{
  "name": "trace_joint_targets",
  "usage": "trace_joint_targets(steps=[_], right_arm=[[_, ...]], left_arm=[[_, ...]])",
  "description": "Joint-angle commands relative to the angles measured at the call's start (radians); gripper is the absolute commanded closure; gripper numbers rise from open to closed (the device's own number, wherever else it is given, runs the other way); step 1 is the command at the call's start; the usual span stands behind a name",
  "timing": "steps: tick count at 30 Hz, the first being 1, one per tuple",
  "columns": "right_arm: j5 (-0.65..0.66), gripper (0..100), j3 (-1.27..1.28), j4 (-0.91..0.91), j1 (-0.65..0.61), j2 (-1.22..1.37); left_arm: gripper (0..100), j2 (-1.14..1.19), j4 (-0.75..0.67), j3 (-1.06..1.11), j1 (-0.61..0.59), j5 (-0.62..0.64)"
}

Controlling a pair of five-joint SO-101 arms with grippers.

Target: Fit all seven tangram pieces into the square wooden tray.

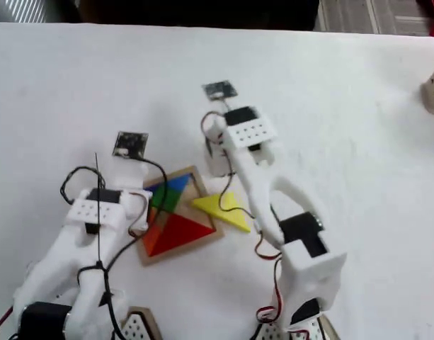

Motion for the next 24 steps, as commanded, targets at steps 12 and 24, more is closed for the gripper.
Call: trace_joint_targets(steps=[12, 24], right_arm=[[0.052, 98.1, 0.473, -0.147, 0.077, -0.265], [0.051, 98.1, 0.514, -0.196, -0.030, -0.216]], left_arm=[[98, 0.013, -0.025, -0.025, -0.024, -0.008], [98, 0.025, -0.089, -0.003, -0.081, 0.057]])
